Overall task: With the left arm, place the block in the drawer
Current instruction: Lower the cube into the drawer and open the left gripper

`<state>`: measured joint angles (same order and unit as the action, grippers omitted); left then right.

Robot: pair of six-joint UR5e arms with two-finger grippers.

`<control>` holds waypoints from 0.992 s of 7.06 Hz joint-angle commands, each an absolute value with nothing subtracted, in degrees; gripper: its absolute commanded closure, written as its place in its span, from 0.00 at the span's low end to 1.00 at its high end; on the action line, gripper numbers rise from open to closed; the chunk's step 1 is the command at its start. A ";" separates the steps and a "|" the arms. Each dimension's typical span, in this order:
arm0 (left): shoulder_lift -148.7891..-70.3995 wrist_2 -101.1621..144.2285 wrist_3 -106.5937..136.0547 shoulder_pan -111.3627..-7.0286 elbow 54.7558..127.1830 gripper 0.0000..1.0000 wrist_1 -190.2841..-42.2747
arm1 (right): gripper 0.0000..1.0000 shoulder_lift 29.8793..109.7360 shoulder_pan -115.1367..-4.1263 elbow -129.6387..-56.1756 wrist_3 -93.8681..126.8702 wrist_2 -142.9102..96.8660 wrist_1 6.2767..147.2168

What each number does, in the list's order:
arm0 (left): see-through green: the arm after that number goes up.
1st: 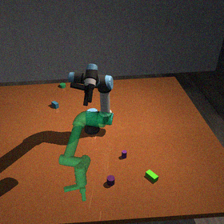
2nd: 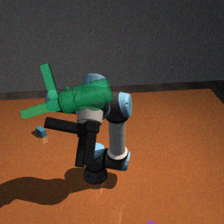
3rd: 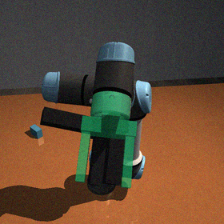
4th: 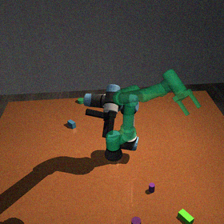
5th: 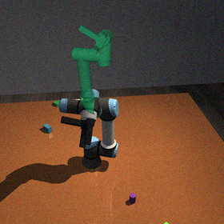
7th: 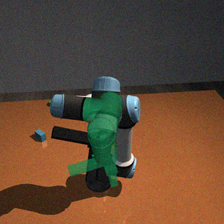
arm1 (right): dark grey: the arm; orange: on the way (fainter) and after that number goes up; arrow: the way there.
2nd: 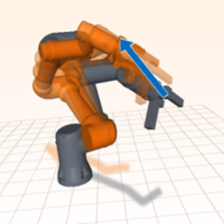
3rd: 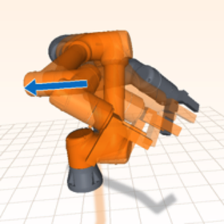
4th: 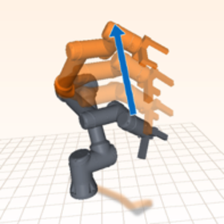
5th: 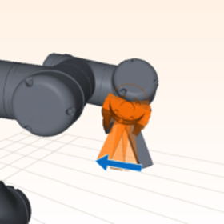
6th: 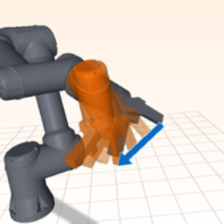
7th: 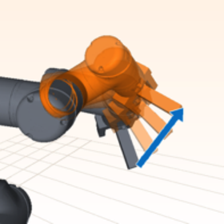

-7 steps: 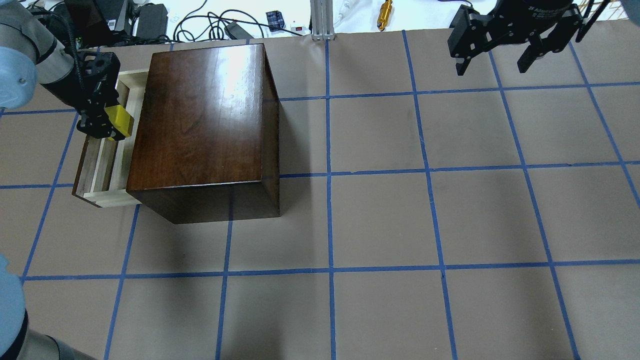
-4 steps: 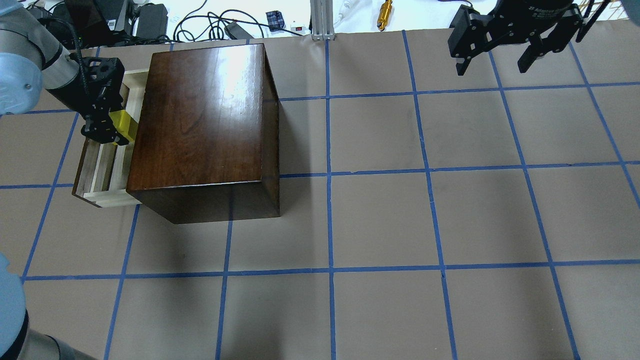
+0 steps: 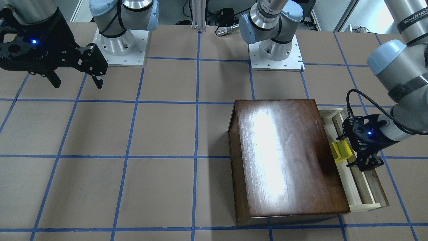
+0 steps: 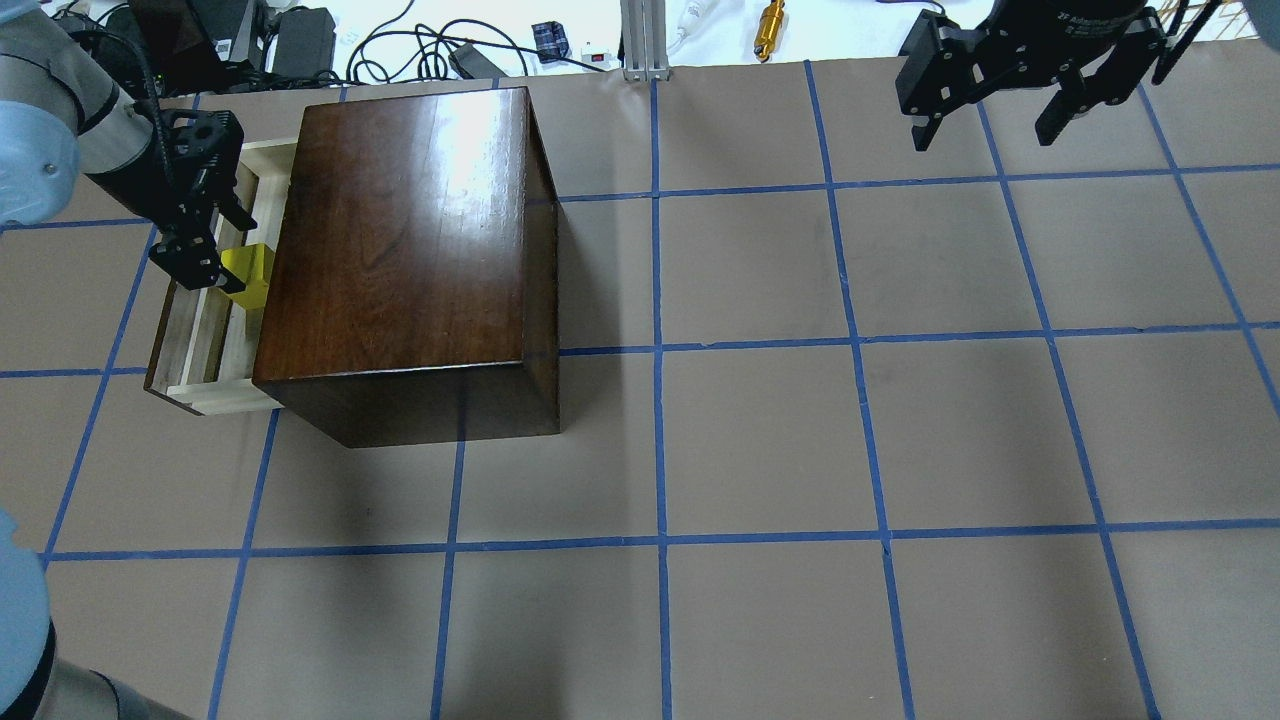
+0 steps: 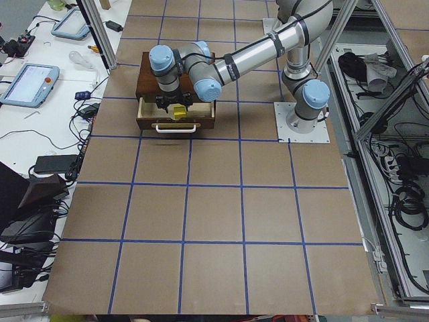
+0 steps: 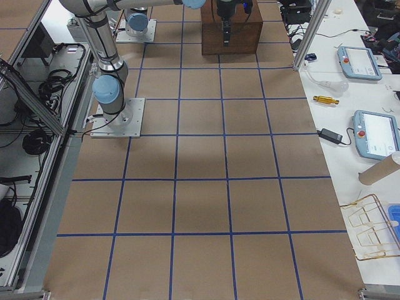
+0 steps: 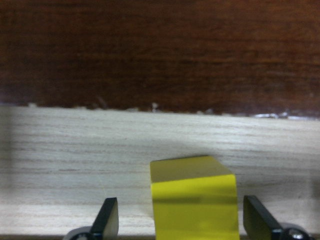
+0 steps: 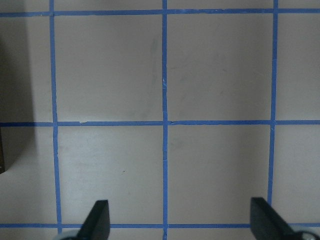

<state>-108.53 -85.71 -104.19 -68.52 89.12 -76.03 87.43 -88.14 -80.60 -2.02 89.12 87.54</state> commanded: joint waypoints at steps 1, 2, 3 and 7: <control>-106.62 -85.26 -94.11 -68.82 84.84 0.09 -79.16 | 0.00 87.36 -88.07 -80.60 -2.02 89.12 87.54; -105.57 -84.64 -86.91 -69.25 82.55 0.09 -83.45 | 0.00 87.36 -88.15 -80.60 -2.02 89.21 87.54; -104.25 -84.03 -78.31 -70.82 81.14 0.09 -84.28 | 0.00 87.45 -88.15 -80.60 -2.02 89.21 87.54; -98.53 -84.99 -43.50 -79.70 82.70 0.03 -88.15 | 0.00 87.45 -88.15 -80.60 -2.02 89.21 87.54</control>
